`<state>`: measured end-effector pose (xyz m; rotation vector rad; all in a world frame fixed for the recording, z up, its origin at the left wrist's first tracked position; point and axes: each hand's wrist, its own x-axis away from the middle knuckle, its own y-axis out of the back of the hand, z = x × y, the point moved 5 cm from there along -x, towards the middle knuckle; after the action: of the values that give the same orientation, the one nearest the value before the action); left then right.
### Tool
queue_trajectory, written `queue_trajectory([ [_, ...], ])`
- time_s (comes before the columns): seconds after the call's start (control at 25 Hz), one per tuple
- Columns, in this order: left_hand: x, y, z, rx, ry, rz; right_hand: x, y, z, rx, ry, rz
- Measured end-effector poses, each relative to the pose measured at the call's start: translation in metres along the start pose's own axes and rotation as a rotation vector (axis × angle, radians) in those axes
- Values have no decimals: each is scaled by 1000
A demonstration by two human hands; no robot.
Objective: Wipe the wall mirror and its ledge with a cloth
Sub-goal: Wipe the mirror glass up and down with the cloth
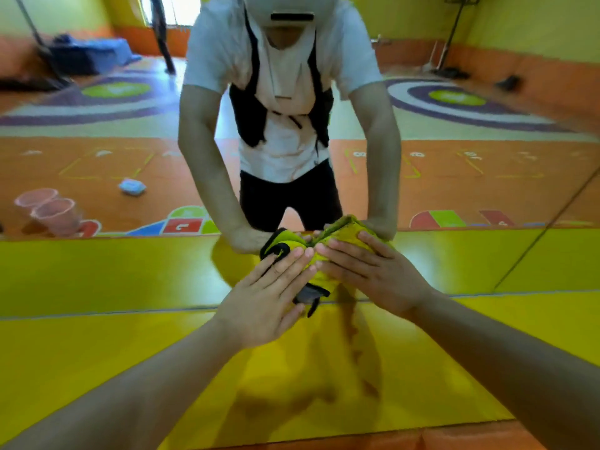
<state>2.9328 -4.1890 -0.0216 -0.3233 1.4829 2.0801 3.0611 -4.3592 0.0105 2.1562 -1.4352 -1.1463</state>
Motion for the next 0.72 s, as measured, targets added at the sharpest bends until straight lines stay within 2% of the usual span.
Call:
queue_trajectory([
  [0.16,-67,84,40,-74,-1,-131,-42,65,-69,88,-68,-42],
  [0.32,-155,201,95,-123,18,-268,-108,152,-163,145,-163,-142],
  [0.56,-280,368,179,-280,51,-480,-211,293,-304,176,-305,-195],
  [0.72,-356,465,226,-270,51,-521,-265,371,-386,225,-372,-239],
])
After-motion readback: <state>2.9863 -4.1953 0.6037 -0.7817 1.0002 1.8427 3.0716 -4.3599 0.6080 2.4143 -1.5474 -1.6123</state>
